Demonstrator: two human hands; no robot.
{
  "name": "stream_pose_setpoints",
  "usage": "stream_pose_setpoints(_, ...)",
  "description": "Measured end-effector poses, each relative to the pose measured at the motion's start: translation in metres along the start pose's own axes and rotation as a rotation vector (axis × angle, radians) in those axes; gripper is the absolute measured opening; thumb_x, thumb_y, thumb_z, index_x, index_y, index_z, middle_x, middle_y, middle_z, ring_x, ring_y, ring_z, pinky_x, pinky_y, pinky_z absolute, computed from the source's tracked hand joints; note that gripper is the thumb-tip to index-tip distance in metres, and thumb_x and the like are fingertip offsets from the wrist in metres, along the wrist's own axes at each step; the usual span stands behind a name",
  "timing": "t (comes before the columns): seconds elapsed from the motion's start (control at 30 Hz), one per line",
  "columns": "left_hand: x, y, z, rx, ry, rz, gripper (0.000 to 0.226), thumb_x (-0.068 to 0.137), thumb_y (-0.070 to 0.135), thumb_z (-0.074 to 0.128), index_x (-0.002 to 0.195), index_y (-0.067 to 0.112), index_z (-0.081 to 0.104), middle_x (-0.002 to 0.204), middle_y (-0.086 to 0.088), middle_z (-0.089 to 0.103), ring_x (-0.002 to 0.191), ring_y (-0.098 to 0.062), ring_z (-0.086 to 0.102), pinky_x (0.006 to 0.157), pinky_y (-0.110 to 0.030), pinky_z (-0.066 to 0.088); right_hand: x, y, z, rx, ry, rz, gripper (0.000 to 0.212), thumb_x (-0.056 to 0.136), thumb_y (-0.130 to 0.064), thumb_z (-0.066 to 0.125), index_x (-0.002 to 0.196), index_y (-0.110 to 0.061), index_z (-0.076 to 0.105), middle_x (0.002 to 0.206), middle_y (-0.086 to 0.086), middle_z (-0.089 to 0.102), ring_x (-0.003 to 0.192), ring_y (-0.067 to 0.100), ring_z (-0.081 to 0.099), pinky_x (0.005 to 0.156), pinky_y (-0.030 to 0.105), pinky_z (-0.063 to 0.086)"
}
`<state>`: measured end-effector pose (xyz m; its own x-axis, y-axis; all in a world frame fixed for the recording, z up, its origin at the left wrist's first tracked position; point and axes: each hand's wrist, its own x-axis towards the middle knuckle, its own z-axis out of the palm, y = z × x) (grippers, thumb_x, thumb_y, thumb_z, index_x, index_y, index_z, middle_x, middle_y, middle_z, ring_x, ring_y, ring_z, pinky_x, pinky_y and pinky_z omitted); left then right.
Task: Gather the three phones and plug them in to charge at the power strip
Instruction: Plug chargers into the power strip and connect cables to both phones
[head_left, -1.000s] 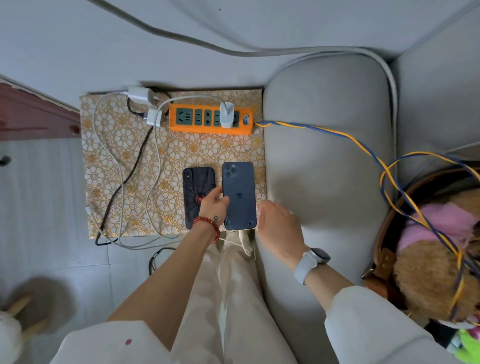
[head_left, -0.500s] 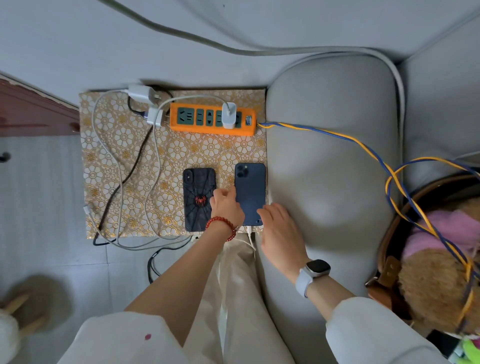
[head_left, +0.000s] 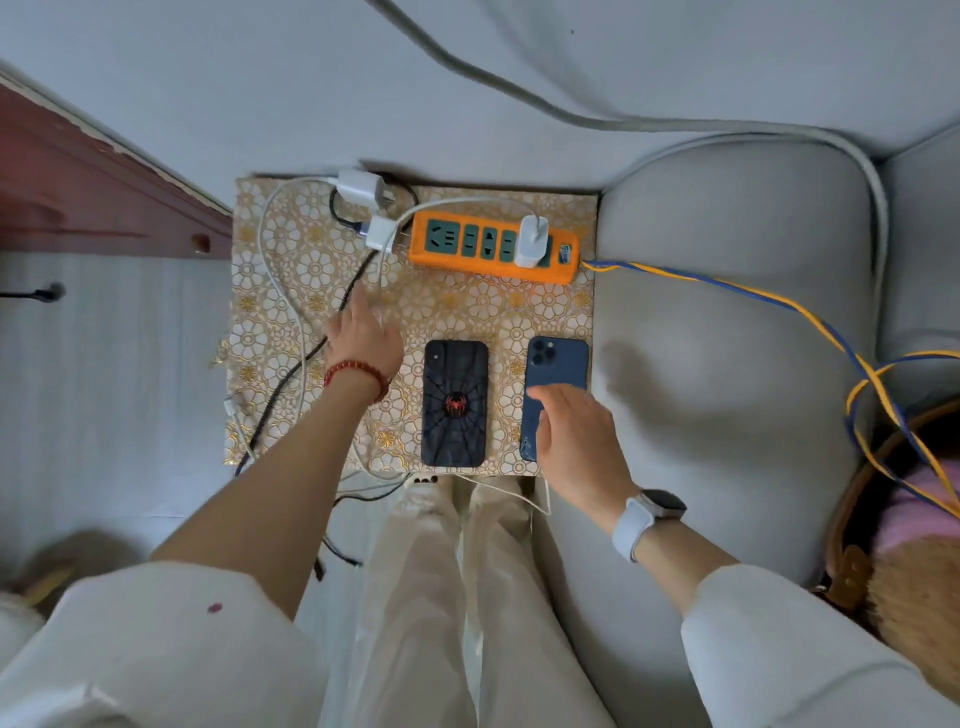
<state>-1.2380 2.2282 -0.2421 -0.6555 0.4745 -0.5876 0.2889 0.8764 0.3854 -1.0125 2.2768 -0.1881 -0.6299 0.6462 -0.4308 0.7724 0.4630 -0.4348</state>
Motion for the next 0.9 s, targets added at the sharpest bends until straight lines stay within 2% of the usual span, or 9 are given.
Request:
stream_pose_setpoints(0.1,0.007,0.013,-0.008,-0.178,-0.016,0.048,0.045,0.094,0.021,0.038,0.138,0.015,0.028,0.101,-0.005,0.063,0.094,-0.024,0.055,0.081,-0.04,0.047,0.014,-0.011,0.002,0.008,0.041,-0.001,0.032,0.09,-0.006,0.043,0.12,-0.007,0.054,0.116,0.012,0.061,0.109,0.031,0.055,0.093,0.041,0.043)
stream_pose_setpoints(0.17,-0.001,0.018,-0.012,-0.19,0.009,0.127,0.032,0.095,0.018,0.034,0.124,0.013,0.046,0.089,-0.007,0.064,0.072,-0.021,0.054,0.063,-0.032,0.047,0.021,-0.023,-0.002,0.085,0.057,0.025,0.033,0.094,-0.011,0.039,0.125,-0.008,0.05,0.121,0.012,0.058,0.112,0.03,0.054,0.095,0.04,0.042)
stream_pose_setpoints(0.33,-0.057,0.008,-0.019,-0.151,-0.132,0.313,0.025,0.095,0.016,0.036,0.11,0.011,0.055,0.069,0.004,0.054,0.063,-0.017,0.057,0.05,-0.02,0.045,0.041,-0.067,-0.029,0.845,-0.082,0.319,0.048,0.098,-0.03,0.035,0.141,-0.013,0.026,0.137,0.005,0.048,0.123,0.011,0.045,0.105,0.028,0.033)
stream_pose_setpoints(0.4,-0.079,-0.001,-0.018,-0.144,-0.277,0.354,0.025,0.095,0.014,0.038,0.11,0.01,0.058,0.073,-0.001,0.058,0.063,-0.017,0.057,0.052,-0.017,0.045,0.047,-0.081,-0.039,1.057,-0.068,0.336,0.044,0.098,-0.027,0.034,0.139,-0.012,0.027,0.121,0.01,0.059,0.114,0.018,0.056,0.105,0.039,0.041)
stream_pose_setpoints(0.5,-0.104,-0.008,-0.014,-0.16,-0.433,0.383,0.025,0.093,0.015,0.043,0.108,0.01,0.062,0.079,-0.006,0.064,0.06,-0.015,0.058,0.057,-0.018,0.046,0.044,-0.09,-0.051,1.191,-0.037,0.323,0.027,0.099,-0.019,0.032,0.126,-0.015,0.037,0.072,0.008,0.057,0.071,0.022,0.063,0.081,0.041,0.056)
stream_pose_setpoints(0.6,-0.116,-0.005,-0.007,-0.101,-0.603,0.427,0.027,0.091,0.024,0.048,0.108,0.011,0.064,0.093,-0.007,0.071,0.074,-0.018,0.066,0.072,-0.023,0.049,0.031,-0.077,-0.051,0.832,-0.039,0.352,0.028,0.1,-0.02,0.028,0.121,-0.008,0.041,0.059,0.002,0.039,0.049,0.019,0.046,0.066,0.052,0.055)
stream_pose_setpoints(0.7,-0.111,0.004,-0.001,0.062,-0.76,0.448,0.036,0.089,0.029,0.05,0.122,0.016,0.055,0.119,-0.004,0.063,0.104,-0.02,0.061,0.094,-0.033,0.048,0.017,-0.048,-0.057,0.327,-0.101,0.424,0.035,0.099,-0.024,0.024,0.126,-0.008,0.041,0.072,0.006,0.054,0.065,0.028,0.054,0.073,0.047,0.048)
stream_pose_setpoints(0.8,-0.096,0.01,-0.006,0.051,-0.649,0.422,0.034,0.091,0.024,0.046,0.121,0.011,0.054,0.122,-0.007,0.061,0.108,-0.021,0.058,0.095,-0.035,0.048,0.009,-0.024,-0.063,-0.075,-0.115,0.51,0.041,0.096,-0.013,0.029,0.136,-0.006,0.028,0.115,0.021,0.057,0.105,0.042,0.053,0.082,0.044,0.044)
stream_pose_setpoints(0.9,-0.066,0.005,-0.018,0.017,-0.422,0.341,0.033,0.092,0.02,0.044,0.122,0.009,0.053,0.125,-0.011,0.057,0.11,-0.022,0.056,0.093,-0.031,0.046,0.021,-0.019,-0.058,-0.186,-0.111,0.512,0.054,0.092,-0.007,0.037,0.142,-0.004,0.016,0.134,0.019,0.042,0.118,0.041,0.044,0.082,0.043,0.044)
